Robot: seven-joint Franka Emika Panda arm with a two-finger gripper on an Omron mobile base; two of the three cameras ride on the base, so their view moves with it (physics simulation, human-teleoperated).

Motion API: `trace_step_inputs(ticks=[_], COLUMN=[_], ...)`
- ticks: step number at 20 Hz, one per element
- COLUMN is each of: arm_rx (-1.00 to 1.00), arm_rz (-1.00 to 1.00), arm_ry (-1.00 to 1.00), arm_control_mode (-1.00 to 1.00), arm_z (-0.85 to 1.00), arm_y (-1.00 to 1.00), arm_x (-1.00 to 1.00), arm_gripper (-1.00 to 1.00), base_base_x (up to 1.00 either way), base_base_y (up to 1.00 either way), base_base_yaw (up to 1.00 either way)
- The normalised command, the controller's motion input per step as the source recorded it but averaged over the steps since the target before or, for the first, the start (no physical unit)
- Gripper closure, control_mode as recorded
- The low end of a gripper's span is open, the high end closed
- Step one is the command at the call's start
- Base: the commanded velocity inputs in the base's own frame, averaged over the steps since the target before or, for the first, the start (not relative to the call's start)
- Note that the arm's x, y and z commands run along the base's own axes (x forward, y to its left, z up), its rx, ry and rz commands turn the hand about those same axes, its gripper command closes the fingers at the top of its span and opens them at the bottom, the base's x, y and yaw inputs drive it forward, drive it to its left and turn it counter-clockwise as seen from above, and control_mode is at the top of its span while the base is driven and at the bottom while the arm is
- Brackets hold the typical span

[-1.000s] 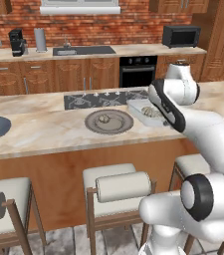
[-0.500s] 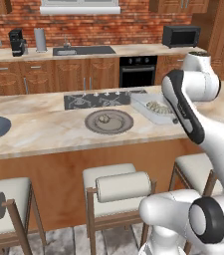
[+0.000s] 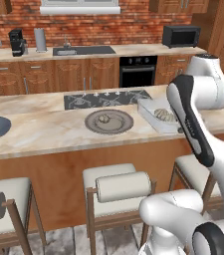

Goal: Place two dumplings into each of the tupperware containers and then place the containers in the fridge.

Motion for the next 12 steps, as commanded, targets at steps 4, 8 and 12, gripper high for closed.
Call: trace_step_inputs(ticks=[4, 8, 12], arm_rx=[0.00, 0.00, 0.00], arm_rz=[0.08, 0.08, 0.04], arm_ry=[0.00, 0.00, 0.04], arm_control_mode=[-1.00, -1.00, -1.00], arm_z=[0.00, 0.00, 0.02], arm_y=[0.01, 0.41, 0.54], arm_x=[-0.57, -0.34, -0.08], arm_gripper=[1.00, 1.00, 1.00], base_base_x=[0.00, 0.00, 0.00], base_base_y=[0.00, 0.00, 0.00], base_base_yaw=[0.00, 0.00, 0.00])
